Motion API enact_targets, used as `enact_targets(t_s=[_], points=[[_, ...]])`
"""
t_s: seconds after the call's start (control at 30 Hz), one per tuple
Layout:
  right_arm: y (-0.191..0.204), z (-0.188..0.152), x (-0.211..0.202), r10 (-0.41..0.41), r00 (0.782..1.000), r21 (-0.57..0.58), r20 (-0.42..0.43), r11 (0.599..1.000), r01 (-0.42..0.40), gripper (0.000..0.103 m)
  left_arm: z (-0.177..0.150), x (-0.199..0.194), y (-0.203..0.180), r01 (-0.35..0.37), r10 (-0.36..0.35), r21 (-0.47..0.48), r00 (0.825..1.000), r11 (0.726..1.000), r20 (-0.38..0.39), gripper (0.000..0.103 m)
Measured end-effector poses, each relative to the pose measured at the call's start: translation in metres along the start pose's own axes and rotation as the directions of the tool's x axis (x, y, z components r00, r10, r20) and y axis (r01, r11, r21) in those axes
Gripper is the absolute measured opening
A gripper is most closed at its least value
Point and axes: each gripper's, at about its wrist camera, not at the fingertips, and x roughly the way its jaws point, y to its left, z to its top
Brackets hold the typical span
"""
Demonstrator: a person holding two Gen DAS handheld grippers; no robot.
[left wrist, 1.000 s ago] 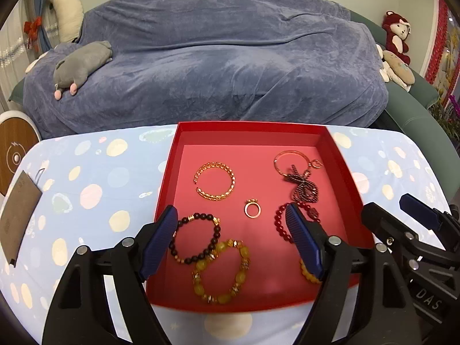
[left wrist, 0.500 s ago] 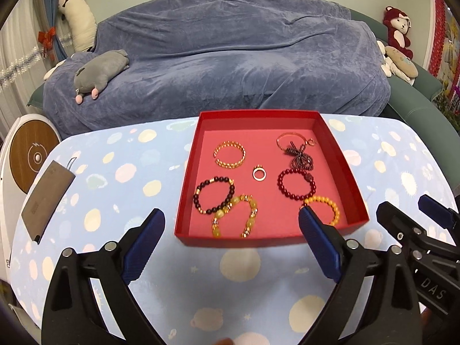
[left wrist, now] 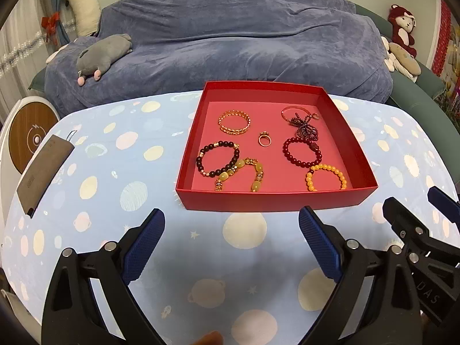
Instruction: Organize jewelry
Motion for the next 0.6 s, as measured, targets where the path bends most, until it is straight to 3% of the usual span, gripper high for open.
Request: enact_targets(t_s=[0.6], points=[[0.012, -0.010, 0.011, 0.013, 1.000, 0.000, -0.016, 1.000, -0.013, 0.083, -0.006, 0.010, 0.012, -0.010, 0.010, -0.019, 1.000, 1.000, 0.024, 0.090]])
